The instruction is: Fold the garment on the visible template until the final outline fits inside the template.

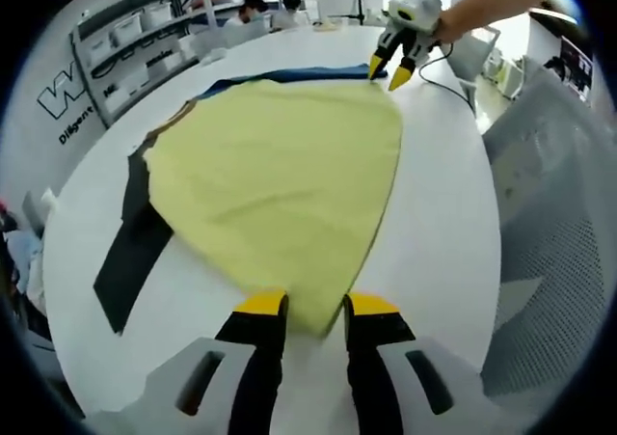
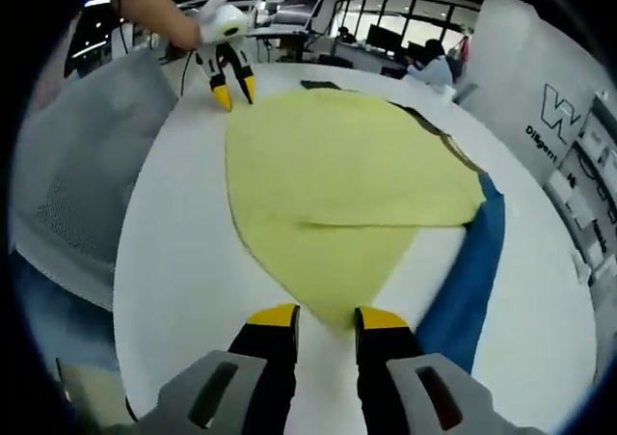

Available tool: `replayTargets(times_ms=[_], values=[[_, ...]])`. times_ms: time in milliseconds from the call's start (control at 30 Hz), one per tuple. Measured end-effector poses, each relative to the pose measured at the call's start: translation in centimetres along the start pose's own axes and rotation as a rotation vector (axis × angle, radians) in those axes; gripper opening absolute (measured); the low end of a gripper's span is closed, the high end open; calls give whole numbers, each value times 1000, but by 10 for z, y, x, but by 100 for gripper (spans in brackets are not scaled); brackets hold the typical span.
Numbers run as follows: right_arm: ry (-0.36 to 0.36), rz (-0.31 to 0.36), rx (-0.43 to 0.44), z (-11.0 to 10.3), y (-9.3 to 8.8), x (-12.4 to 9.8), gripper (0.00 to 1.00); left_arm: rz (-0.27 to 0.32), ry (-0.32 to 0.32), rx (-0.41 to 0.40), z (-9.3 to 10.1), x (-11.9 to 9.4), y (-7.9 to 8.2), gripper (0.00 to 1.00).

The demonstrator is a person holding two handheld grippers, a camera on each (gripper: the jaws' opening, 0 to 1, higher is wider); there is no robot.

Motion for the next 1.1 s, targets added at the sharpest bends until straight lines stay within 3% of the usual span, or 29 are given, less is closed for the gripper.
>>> replayTargets(times_ms=[233,400,533,733,1100], values=[[10,4,6,1,0,1,12,1,-8,5,2,1,1,21],[9,-3,14,2,-2,0,0,-5,-8,7,2,1,0,13],[7,-2,25,2,-3,-1,0,-8,-6,3,1,0,0,7],[-2,10,41,0,-1,-15,0,0,-8,-19,1,-7,3,7],[27,16,82,-30,-6,-35,0,5,-10,-38,12,-18,0,6]])
Point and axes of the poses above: the point that each gripper's makers call its tool centre point, and the gripper's own axes: x roughly forward along the fingers, z roughly to its right, y roughly out of its top, the point moved 1 cm from there along -x, roughly backward along the fingers, and after that the axes turned 14 degrees about -z, right-handed, at the moved point
